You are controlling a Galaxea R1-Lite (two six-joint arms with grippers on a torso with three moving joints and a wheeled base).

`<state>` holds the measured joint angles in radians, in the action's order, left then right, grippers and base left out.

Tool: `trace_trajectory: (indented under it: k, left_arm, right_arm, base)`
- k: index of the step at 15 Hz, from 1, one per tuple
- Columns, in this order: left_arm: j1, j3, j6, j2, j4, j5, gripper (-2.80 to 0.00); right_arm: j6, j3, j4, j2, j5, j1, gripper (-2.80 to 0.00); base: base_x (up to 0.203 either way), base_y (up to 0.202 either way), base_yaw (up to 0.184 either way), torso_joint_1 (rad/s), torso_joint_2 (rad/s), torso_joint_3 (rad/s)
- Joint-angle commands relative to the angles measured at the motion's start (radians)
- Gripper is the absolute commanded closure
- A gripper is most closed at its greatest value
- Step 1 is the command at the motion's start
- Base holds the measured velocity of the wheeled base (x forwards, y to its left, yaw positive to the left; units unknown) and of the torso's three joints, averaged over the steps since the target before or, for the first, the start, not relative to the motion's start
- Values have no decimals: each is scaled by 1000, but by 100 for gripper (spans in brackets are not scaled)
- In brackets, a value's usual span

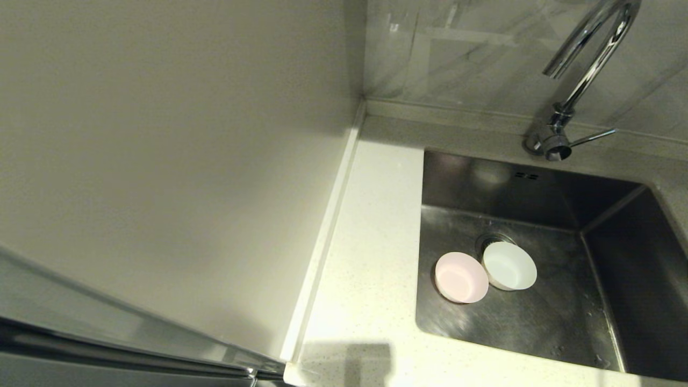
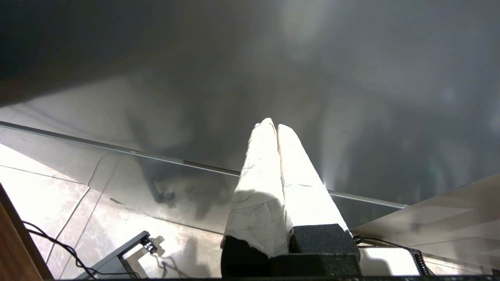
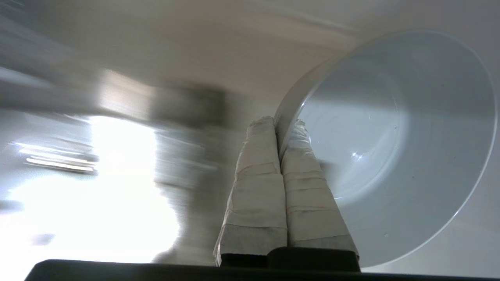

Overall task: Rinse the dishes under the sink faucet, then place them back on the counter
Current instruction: Put a bowl back to the table from the sink

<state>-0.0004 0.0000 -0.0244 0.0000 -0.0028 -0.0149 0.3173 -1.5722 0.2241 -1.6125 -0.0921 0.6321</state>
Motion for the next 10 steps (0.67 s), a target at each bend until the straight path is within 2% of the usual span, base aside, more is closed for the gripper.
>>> trace_trajectory:
  k: [1,2,5,10]
  left_arm:
    - [0,0,0,-3,0,0,0]
    - [0,0,0,-3,0,0,0]
    - [-1,0,0,-4,0,-1,0]
    - [0,0,0,-3,0,0,0]
  right_arm:
    - [153,70,-91,-67,180,-35,0]
    - [177,95,-128,-89,190,-44,0]
    - [183,128,-136,-151,193,-61,0]
    - [180,108,-143,-255,228,-65,0]
  base:
    - [0,0,0,0,0,0]
    - [0,0,0,0,0,0]
    - [0,0,0,0,0,0]
    - [0,0,0,0,0,0]
